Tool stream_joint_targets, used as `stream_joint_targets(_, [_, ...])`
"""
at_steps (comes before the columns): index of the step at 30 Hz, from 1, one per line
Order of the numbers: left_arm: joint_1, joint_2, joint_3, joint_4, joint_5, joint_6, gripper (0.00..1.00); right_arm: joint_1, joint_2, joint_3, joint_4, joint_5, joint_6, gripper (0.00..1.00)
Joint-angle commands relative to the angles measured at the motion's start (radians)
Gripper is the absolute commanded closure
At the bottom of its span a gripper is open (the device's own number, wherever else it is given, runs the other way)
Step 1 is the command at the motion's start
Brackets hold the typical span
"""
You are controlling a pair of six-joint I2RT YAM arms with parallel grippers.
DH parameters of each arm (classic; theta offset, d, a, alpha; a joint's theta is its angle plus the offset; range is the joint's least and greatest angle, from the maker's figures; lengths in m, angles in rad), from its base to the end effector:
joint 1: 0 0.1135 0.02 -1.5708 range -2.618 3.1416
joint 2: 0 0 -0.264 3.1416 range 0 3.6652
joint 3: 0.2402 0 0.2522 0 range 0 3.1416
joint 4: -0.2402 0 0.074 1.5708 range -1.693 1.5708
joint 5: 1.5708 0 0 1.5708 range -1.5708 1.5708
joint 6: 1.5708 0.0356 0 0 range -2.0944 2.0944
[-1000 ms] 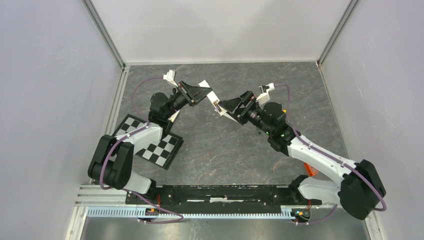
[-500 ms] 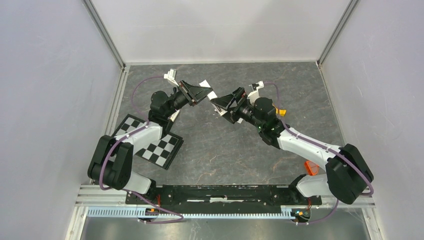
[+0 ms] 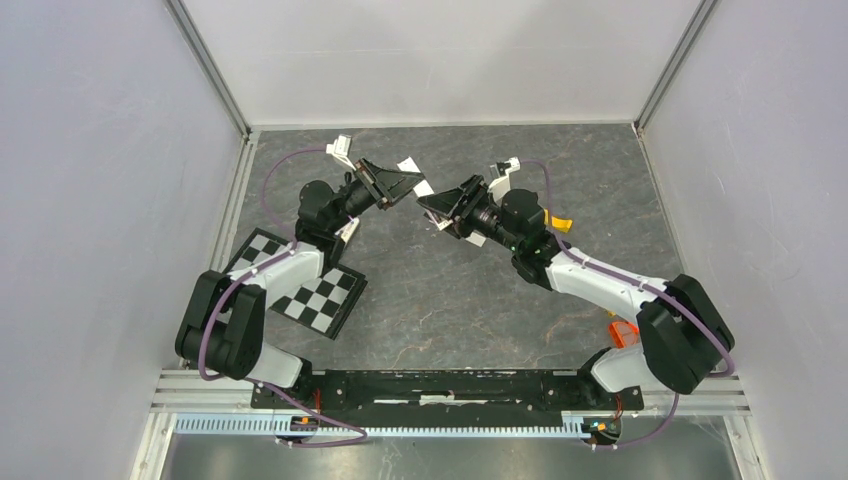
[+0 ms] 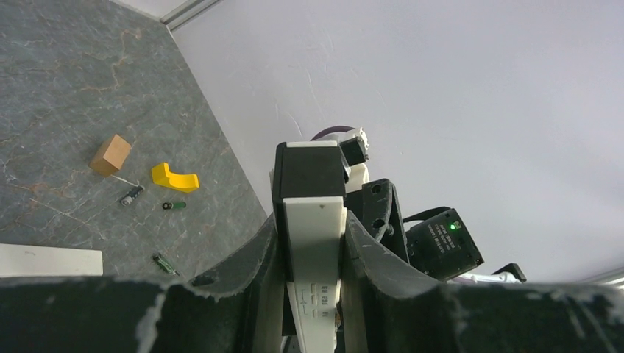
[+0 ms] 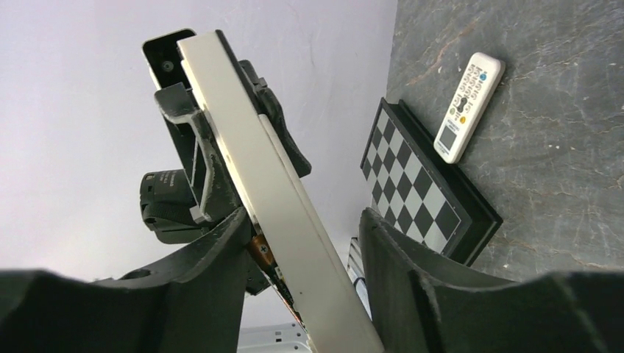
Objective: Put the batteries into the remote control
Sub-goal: Load the battery into the remote control, then pick up the battery from the center of the board.
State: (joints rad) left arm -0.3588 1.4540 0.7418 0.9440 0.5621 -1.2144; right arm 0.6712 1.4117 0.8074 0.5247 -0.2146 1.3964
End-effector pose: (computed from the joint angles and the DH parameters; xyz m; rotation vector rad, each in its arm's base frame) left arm 0.2885 -0.1284 0.2850 -0.1246 1.5931 -1.6490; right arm 0.2477 0.2064 0.2757 0.5132 1.9027 1.6640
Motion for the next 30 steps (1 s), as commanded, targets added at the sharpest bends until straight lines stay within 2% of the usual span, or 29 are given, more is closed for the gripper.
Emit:
stream_joint_targets(1, [0.002,-0.016,0.038,0.045,0.02,0.03,0.86,0.001,0.001,0.023,0.099,-0.027,0.021,0.47])
stream_joint_targets(6, [0.002,-0.019,0.042,0.044,0.016,-0.021,0.86,0.001,-0.005,0.001,0.129,-0.032,0.022,0.63])
stream_joint_targets(8, [0.002,-0.019,0.045,0.046,0.019,-0.044,0.87,-0.001,-0.008,-0.008,0.139,-0.031,0.015,0.65])
stream_joint_targets(9, [0.001,-0.019,0.045,0.048,0.02,-0.049,0.87,-0.002,-0.006,-0.008,0.142,-0.037,0.007,0.62])
stream_joint_targets(10, [0.002,-0.021,0.045,0.049,0.021,-0.052,0.87,-0.004,-0.007,-0.009,0.142,-0.044,0.001,0.54])
stream_joint_targets(13, [0.007,-0.027,0.039,0.045,0.021,-0.043,0.87,-0.016,-0.013,-0.02,0.171,-0.058,-0.034,0.19])
stream_joint_targets(15, [0.014,-0.028,0.037,0.039,0.025,-0.034,0.87,-0.029,-0.027,-0.032,0.197,-0.068,-0.075,0.07])
stream_joint_targets(16, [0.02,-0.028,0.031,0.044,0.034,-0.025,0.87,-0.057,-0.039,-0.048,0.226,-0.105,-0.105,0.05])
stream_joint_targets(23, [0.053,-0.055,-0.005,-0.023,0.04,0.063,0.86,-0.207,-0.118,-0.181,0.274,-0.27,-0.235,0.08])
stream_joint_targets(24, [0.06,-0.065,-0.017,-0.053,0.031,0.082,0.86,-0.232,-0.146,-0.193,0.232,-0.278,-0.293,0.08])
stream_joint_targets(26, [0.074,-0.09,-0.035,-0.117,0.009,0.13,0.86,-0.261,-0.196,-0.172,-0.034,-0.232,-0.496,0.1])
stream_joint_targets(28, [0.077,-0.115,-0.052,-0.177,-0.02,0.169,0.86,-0.27,-0.231,-0.125,-0.306,-0.068,-0.71,0.12])
stream_joint_targets(30, [0.077,-0.136,-0.069,-0.207,-0.033,0.194,0.86,-0.272,-0.242,-0.096,-0.495,0.148,-0.838,0.18])
